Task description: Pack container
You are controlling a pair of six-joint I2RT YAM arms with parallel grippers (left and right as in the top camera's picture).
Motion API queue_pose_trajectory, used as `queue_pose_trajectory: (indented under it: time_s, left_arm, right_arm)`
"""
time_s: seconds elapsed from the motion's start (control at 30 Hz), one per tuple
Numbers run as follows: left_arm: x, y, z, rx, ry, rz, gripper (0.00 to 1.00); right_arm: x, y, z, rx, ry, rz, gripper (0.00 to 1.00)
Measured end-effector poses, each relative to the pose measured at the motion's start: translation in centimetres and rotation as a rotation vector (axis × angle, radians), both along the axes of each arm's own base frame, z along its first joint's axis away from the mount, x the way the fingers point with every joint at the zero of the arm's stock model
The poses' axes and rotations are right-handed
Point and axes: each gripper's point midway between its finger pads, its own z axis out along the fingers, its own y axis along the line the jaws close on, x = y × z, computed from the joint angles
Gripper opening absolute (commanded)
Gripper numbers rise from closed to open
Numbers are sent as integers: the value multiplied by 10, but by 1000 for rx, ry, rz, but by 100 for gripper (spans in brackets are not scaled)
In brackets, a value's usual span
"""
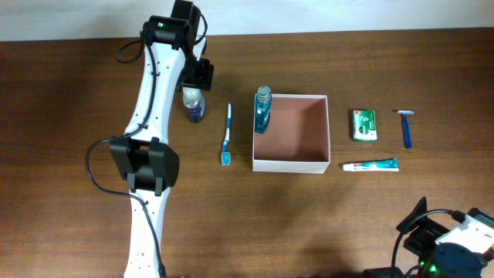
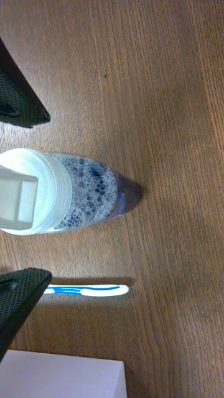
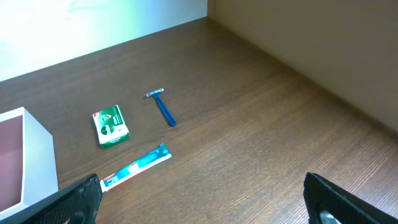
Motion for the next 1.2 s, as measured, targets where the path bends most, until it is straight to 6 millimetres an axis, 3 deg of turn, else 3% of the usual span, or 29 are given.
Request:
queue_pose_trajectory:
  time_s: [0.13,0.23,0.6,0.67,1.2]
  left_arm:
    - [-1,2,0,8,2,2,71]
    - [-2,3,-1,17,9,5,63]
    - [-4,6,-1,35,13,10,57]
    - [-4,7,-1,35,13,10,50]
    - [-5,7,-1,36,18,11,47]
  right_arm:
    - [0,0,0,0,0,0,99]
    - [0,0,0,0,0,0,99]
    - [0,0,0,-1,0,0,99]
    - [0,0,0,-1,0,0,99]
    - [0,0,0,-1,0,0,99]
